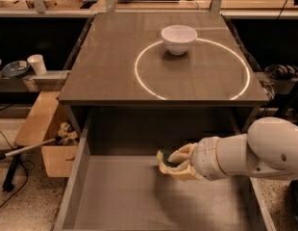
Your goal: Place sponge into top drawer
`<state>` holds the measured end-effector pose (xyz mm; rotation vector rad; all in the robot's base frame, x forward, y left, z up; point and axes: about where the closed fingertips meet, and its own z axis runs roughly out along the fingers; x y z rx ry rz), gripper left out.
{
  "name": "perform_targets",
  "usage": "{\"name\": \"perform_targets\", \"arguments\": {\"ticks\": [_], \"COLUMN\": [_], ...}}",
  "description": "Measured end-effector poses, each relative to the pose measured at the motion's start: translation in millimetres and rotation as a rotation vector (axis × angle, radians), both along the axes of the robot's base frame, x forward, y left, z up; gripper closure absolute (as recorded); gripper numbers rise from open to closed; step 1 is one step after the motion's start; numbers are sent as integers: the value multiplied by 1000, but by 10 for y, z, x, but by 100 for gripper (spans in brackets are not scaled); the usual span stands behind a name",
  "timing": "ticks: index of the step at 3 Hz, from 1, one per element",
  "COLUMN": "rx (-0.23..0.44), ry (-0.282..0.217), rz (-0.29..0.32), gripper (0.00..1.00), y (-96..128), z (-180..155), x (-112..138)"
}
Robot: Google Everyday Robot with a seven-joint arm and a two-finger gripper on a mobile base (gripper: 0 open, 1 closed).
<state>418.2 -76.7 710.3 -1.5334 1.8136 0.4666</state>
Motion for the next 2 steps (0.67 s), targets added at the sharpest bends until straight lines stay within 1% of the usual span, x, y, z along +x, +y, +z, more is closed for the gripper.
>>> {"name": "perform_targets", "arguments": {"ticks": [1,2], "rx": [1,1], "ry": [10,10], "rz": [1,1], "gripper": [100,81], "y": [3,3], "z": [-35,-35], "x": [-9,-9]}}
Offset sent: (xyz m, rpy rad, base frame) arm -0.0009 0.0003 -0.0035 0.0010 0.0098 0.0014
